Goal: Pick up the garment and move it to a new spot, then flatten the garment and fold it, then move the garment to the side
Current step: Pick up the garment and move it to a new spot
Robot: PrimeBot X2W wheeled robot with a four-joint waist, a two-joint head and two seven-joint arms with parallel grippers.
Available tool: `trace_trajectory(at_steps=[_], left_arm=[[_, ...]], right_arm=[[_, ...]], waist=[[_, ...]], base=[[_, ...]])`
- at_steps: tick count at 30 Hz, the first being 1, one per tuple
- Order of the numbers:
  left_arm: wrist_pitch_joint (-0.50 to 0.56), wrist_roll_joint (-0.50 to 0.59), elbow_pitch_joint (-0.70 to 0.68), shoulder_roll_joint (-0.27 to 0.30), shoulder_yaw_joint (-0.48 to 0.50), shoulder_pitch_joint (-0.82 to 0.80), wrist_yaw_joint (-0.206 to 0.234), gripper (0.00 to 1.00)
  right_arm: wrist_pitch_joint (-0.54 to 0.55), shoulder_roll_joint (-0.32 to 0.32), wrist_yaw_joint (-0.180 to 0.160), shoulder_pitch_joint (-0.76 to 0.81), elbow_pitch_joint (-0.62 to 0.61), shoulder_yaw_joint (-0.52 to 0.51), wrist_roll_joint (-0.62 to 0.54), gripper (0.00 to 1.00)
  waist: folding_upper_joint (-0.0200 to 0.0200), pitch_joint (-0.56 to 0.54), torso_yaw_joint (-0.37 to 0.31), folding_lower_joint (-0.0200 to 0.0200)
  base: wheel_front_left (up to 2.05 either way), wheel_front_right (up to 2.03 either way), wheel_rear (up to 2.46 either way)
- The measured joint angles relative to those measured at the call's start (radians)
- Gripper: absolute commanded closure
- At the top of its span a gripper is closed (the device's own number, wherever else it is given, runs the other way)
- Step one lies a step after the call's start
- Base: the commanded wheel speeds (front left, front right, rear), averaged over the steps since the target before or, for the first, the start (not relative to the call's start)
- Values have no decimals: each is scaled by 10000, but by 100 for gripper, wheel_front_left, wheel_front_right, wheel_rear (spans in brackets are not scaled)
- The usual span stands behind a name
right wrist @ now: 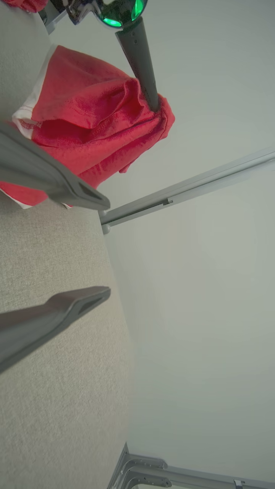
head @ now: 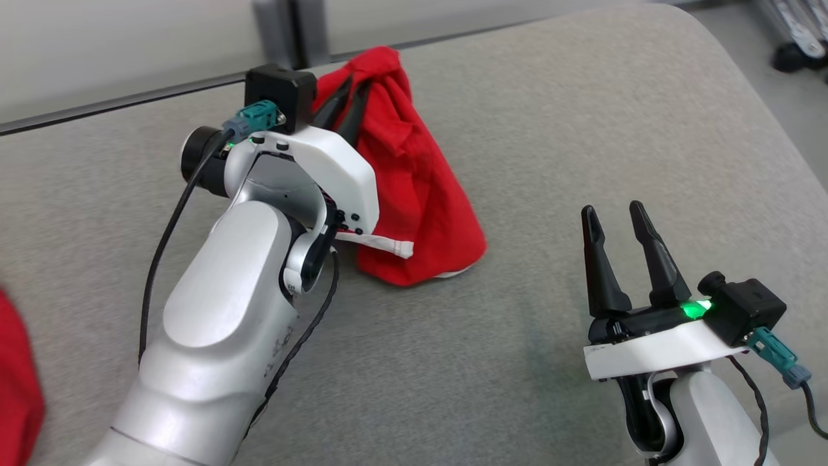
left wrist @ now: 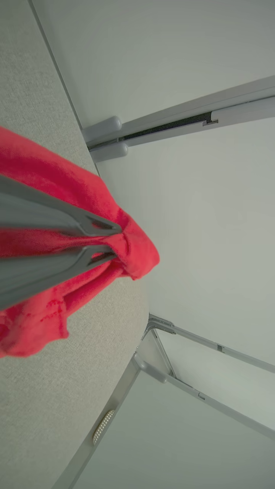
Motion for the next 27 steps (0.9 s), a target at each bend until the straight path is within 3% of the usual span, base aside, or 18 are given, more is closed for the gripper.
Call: trace_trajectory(at_steps=[1, 2, 7, 11, 17, 23, 27], left_arm=[[-186, -113, 301, -8, -102, -122, 174, 100], [-351, -301, 525, 10, -290, -187, 351, 0], [-961, -1605, 1103, -59, -1605, -544, 800, 0], [-1613, -2234, 1478, -23, -2109, -823, 978, 0], [-3070, -2249, 2132, 113, -2013, -1310, 836, 0], [-3864, -2301, 2437, 874, -1693, -929, 343, 0], [-4119, -2075, 2155, 1338, -1592, -298, 284, 0]], right_arm=[[2, -2, 0, -9, -2, 33, 31, 0], [2, -6, 0, -9, -2, 50, 96, 0], [0, -8, 0, -12, -46, 31, 251, 0], [0, -4, 0, -7, -54, -13, 221, 0], [0, 2, 2, 5, -69, -176, -201, 0], [2, 6, 2, 114, 10, -472, -897, 0], [2, 10, 2, 168, 61, -560, -1327, 0]], waist=[[0, 89, -180, 0], [0, 169, -349, 0], [0, 526, -981, -1], [0, 639, -949, 0], [0, 458, -233, 0], [0, 116, 824, 0], [0, -164, 1568, 0]], base=[[0, 0, 0], [0, 0, 0], [0, 0, 0], [0, 0, 0], [0, 0, 0], [0, 0, 0], [0, 0, 0]])
